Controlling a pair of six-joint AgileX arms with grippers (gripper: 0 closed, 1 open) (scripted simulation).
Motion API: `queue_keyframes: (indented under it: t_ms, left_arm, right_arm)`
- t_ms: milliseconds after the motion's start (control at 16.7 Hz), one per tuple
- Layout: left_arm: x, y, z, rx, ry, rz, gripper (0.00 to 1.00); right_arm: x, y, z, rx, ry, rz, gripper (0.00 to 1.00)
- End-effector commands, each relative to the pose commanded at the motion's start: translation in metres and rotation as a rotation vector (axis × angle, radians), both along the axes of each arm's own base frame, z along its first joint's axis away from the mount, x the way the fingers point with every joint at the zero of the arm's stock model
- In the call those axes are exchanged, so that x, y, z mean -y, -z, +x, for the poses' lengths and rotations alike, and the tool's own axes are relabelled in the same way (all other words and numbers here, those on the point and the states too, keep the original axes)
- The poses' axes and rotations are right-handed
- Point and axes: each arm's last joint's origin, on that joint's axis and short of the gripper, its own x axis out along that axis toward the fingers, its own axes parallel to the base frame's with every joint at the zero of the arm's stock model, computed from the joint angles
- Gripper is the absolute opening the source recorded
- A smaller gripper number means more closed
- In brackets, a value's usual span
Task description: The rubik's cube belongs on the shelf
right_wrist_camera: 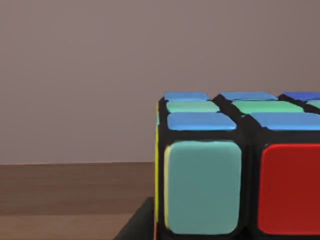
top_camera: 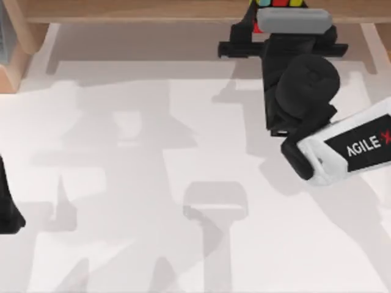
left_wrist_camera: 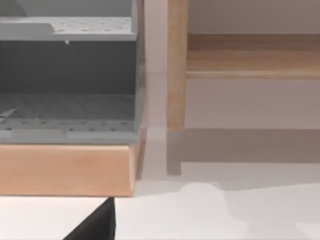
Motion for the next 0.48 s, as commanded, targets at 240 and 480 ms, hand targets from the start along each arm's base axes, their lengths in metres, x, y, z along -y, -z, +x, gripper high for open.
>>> queue_keyframes:
  t_ms: [240, 480]
  left_arm:
    - [0.000, 0.000, 0.000, 0.000, 0.000, 0.000, 1.00]
    - [0.000, 0.000, 0.000, 0.000, 0.000, 0.000, 1.00]
  right_arm:
    - [-0.002, -0.011, 0.031, 0.018, 0.003, 0.011, 0.00]
    - [-0.002, -0.008, 0.063, 0.000, 0.002, -0.001, 0.00]
